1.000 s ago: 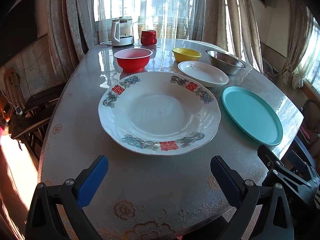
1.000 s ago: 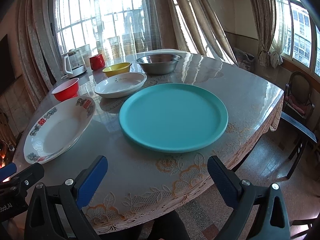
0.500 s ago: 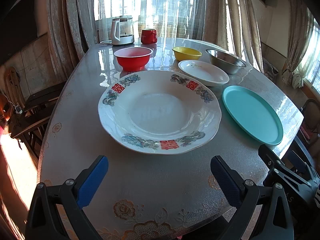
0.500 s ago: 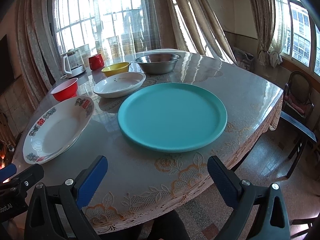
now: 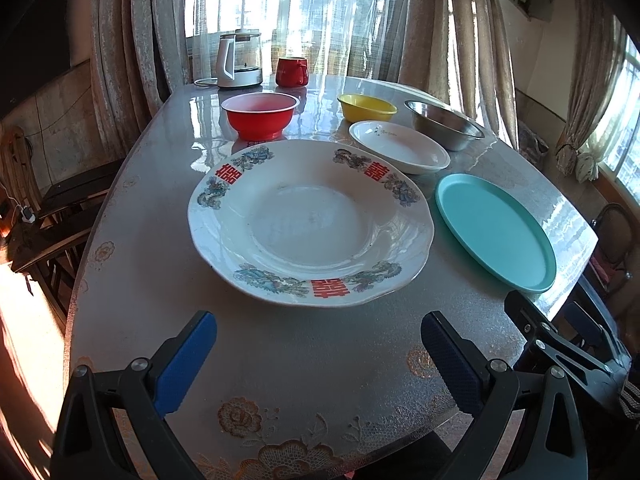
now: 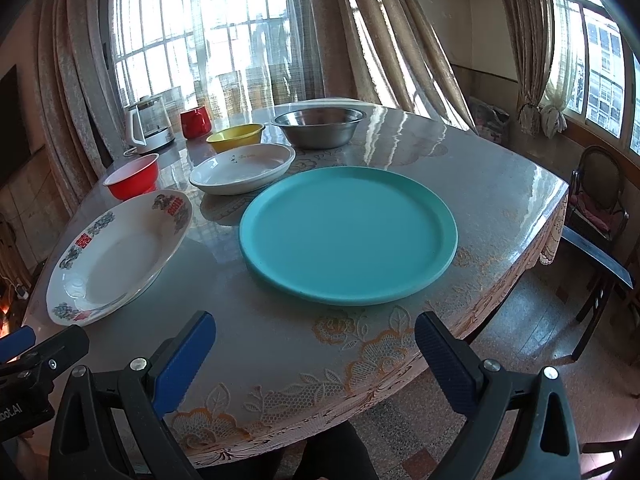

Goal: Organize plates and bowls

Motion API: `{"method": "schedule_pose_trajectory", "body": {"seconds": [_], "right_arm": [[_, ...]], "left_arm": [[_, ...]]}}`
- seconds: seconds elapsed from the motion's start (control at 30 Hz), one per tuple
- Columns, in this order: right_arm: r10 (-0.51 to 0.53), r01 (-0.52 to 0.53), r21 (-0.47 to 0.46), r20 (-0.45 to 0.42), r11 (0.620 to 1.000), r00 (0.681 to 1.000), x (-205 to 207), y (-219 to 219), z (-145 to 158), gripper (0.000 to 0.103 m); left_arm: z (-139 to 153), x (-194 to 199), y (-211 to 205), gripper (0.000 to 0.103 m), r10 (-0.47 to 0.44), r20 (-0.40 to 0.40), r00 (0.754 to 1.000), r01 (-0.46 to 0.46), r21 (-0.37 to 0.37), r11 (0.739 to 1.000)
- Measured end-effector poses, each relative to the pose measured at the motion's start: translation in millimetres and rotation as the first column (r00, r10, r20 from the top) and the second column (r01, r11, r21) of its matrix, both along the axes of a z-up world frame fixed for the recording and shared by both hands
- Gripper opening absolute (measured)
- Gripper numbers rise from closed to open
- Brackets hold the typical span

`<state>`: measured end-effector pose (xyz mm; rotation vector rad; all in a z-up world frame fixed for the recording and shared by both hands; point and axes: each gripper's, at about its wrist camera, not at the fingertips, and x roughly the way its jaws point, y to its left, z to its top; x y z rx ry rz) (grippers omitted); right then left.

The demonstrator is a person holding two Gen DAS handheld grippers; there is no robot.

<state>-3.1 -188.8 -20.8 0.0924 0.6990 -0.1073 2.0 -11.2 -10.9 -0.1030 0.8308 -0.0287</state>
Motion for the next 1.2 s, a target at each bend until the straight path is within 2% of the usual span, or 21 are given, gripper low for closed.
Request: {"method": "schedule_pose_trajectory", "body": {"seconds": [0.17, 0.3, 0.43, 0.67, 0.77, 0.93, 1.03, 1.2], "right_arm": [[0.004, -0.004, -0.003, 0.004, 1.000, 1.000, -1, 0, 1, 0.102], [0.014, -0.015, 0.011, 0.017, 1.000, 1.000, -1, 0, 2, 0.102], [0.034, -0.034, 0.005, 0.045, 0.999, 0.998, 1, 0, 4, 0.102], [0.137, -0.140, 0.040, 0.083, 0.989, 0.987, 8, 3, 4, 0.102], [0.179, -0.182, 0.027, 0.088, 0.983, 0.980, 13, 9, 4, 0.102], [0.221, -0.226, 0.026, 0.135, 0.974, 0.966, 15, 16, 10, 0.102], [0.249, -0.255, 0.036, 0.119, 0.966, 0.961, 20, 19, 10, 0.103], [0.294, -0.305, 0.087, 0.115, 0.949, 0.949, 25, 22, 9, 0.103]], "left_arm": [[4, -3, -5, 0.103, -0.030, 0.021, 0.999, 0.030, -0.003, 1.000], [9, -7, -1, 0.103, -0.030, 0.048, 0.998, 0.032, -0.035, 0.999], [9, -11, 7, 0.103, -0.029, 0.067, 0.997, 0.036, -0.100, 0.994], [4, -7, 19, 0.103, 0.031, 0.039, 0.999, -0.025, -0.124, 0.992], [3, -5, 31, 0.103, 0.071, 0.037, 0.997, -0.063, -0.168, 0.984], [10, -9, 53, 0.103, 0.124, 0.132, 0.983, -0.090, -0.240, 0.967], [13, -7, 60, 0.103, 0.159, 0.158, 0.975, -0.124, -0.209, 0.970], [14, 5, 66, 0.103, 0.136, 0.180, 0.974, -0.110, -0.147, 0.983]]}}
